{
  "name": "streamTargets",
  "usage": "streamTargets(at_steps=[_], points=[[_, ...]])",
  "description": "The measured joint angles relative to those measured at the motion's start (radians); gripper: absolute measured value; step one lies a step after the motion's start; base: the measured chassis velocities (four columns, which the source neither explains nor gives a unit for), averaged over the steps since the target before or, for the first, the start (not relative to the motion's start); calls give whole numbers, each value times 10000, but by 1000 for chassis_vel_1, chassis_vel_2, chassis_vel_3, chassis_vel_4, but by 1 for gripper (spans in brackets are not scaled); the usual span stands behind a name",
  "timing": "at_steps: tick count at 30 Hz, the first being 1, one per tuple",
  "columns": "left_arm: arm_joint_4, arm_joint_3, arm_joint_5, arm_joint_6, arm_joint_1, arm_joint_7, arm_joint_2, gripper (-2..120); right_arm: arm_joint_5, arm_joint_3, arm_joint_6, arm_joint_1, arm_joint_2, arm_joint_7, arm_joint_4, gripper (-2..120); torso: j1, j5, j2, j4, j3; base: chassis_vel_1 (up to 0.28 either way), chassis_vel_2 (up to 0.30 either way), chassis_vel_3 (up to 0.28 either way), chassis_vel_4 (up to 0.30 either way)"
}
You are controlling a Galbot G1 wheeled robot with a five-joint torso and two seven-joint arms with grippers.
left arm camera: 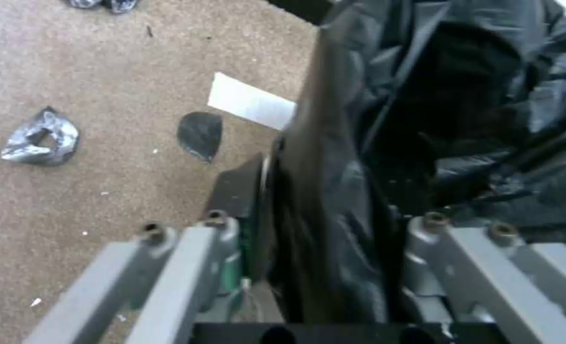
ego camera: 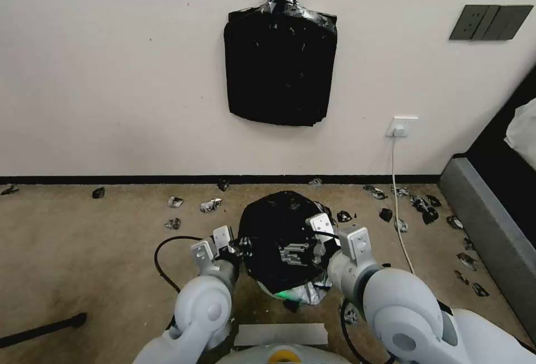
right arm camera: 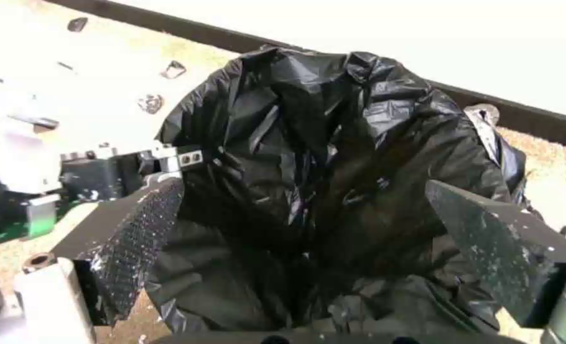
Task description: Place a trash bag onto the trash bin.
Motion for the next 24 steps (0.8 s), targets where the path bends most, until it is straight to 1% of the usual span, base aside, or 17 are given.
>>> streamTargets(at_steps=[3, 4, 6, 7, 8, 9, 10, 11, 13, 14, 15, 18, 19, 20, 21, 22, 24], points=[[-484, -209, 493, -43, 372, 611, 185, 55, -563, 154, 136, -328, 46, -129, -25, 100, 0, 0, 0, 0, 0, 0, 0, 0, 0], [-484, -209, 493, -43, 372, 611, 185, 55, -563, 154, 136, -328, 46, -129, -25, 100, 0, 0, 0, 0, 0, 0, 0, 0, 0], [-787, -384, 1544, -332, 719, 1494, 383, 65, -1193, 317, 381, -633, 147, -343, -94, 100, 0, -1, 1, 0, 0, 0, 0, 0, 0], [-956, -517, 2394, -784, 971, 2096, 500, 70, -1735, 477, 621, -902, 256, -553, -164, 100, 0, 0, 0, 1, 0, 0, 0, 0, 0], [-956, -517, 2394, -784, 971, 2096, 500, 70, -1735, 477, 621, -902, 256, -553, -164, 100, 0, 0, 0, 1, 0, 0, 0, 0, 0], [-1056, -650, 3165, -1286, 1181, 2556, 567, 73, -2433, 736, 980, -1255, 382, -945, -293, 100, 0, -1, 0, 2, 0, 0, 0, 0, 0], [-1112, -811, 3947, -1939, 1413, 3010, 605, 79, -3415, 1303, 1660, -1817, 615, -1774, -481, 100, 0, 0, 0, 2, 0, 0, 0, 0, 0], [-1112, -811, 3947, -1939, 1413, 3010, 605, 79, -3415, 1303, 1660, -1817, 615, -1774, -481, 100, 0, 0, 0, 2, 0, 0, 0, 0, 0], [-1177, -1280, 5197, -3160, 1892, 3617, 586, 89, -4983, 2647, 3254, -3129, 1260, -3374, -839, 100, 0, 1, 0, 1, 0, 0, 0, 0, 0], [-1247, -1494, 5423, -3437, 2081, 3780, 516, 93, -5485, 3175, 3867, -3681, 1540, -3821, -1027, 100, 0, 0, 0, 0, 0, 0, 0, 0, 0], [-1247, -1494, 5423, -3437, 2081, 3780, 516, 93, -5485, 3175, 3867, -3681, 1540, -3821, -1027, 100, 0, 0, 0, 0, 0, 0, 0, 0, 0], [-1260, -2270, 6469, -4517, 2712, 4198, 99, 99, -7269, 4578, 5795, -5071, 2463, -4989, -1724, 100, 0, 2, 1, -2, -1, 0, 0, 0, 0], [-1260, -2270, 6469, -4517, 2712, 4198, 99, 99, -7269, 4578, 5795, -5071, 2463, -4989, -1724, 100, 0, 2, 1, -2, -1, 0, 0, 0, 0], [-1117, -2730, 7184, -5284, 3153, 4445, -220, 100, -8005, 5158, 6727, -5599, 2948, -5290, -2045, 100, 0, -2, 1, -2, 0, 0, 0, 0, 0], [-1056, -3026, 7583, -5793, 3508, 4596, -450, 100, -8420, 5522, 7280, -5917, 3290, -5441, -2240, 100, 0, -3, 1, 0, -1, 0, 0, 0, 0], [-1056, -3026, 7583, -5793, 3508, 4596, -450, 100, -8420, 5522, 7280, -5917, 3290, -5441, -2240, 100, 0, -3, 1, 0, -1, 0, 0, 0, 0], [-972, -3539, 8083, -6721, 4284, 4910, -871, 100, -8972, 6154, 8190, -6396, 3887, -5703, -2541, 100, 0, -1, 1, 2, -1, 0, 0, 0, 0]])
